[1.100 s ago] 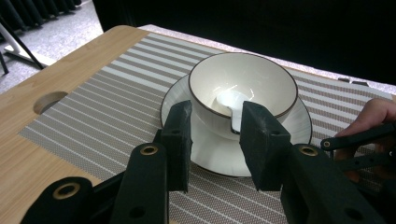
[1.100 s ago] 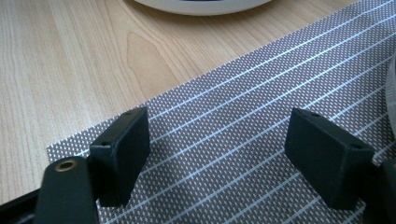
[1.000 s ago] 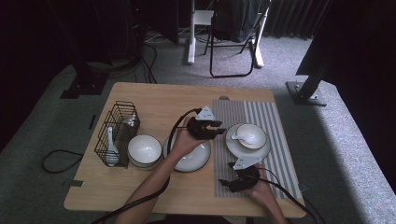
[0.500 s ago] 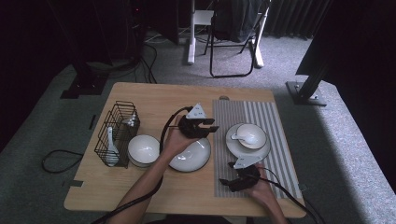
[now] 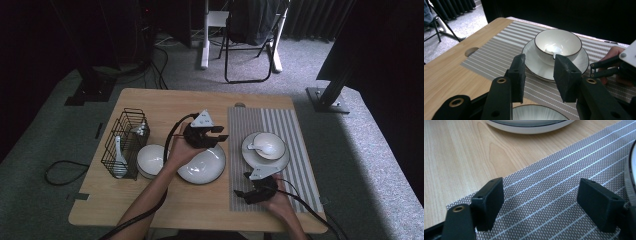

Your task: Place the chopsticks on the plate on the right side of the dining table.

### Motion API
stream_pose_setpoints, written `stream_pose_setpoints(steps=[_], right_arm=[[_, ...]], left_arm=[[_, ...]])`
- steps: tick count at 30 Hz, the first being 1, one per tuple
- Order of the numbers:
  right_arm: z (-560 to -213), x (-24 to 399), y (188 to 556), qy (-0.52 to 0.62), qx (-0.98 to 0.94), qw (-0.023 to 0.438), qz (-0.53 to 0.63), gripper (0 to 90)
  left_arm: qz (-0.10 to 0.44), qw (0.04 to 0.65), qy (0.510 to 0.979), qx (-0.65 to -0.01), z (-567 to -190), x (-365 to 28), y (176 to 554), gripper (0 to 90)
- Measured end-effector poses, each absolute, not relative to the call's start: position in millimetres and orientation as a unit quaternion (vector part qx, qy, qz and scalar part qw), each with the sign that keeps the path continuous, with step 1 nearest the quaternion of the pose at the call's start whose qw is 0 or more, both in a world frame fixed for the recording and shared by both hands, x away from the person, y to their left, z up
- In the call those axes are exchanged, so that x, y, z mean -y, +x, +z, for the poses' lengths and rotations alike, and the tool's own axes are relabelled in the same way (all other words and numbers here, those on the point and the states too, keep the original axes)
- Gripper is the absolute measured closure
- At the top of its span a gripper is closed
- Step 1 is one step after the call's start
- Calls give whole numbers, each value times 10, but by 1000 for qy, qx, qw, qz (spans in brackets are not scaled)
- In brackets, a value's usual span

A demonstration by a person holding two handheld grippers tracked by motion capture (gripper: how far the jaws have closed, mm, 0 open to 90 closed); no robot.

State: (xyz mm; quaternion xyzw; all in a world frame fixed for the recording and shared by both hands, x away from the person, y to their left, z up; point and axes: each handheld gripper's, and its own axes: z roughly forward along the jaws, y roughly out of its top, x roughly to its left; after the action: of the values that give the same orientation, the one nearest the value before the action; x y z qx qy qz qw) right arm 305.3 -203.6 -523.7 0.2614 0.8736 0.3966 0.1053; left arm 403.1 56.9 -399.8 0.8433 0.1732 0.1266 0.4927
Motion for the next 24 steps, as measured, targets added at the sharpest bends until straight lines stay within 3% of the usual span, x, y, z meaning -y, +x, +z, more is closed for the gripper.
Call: stream_pose_setpoints(steps=[24], right_arm=[[-5248,2059,3093,269,-871,108,396,211]], left_arm=[[135,482,851,-156,-3834,-914,3823,613]])
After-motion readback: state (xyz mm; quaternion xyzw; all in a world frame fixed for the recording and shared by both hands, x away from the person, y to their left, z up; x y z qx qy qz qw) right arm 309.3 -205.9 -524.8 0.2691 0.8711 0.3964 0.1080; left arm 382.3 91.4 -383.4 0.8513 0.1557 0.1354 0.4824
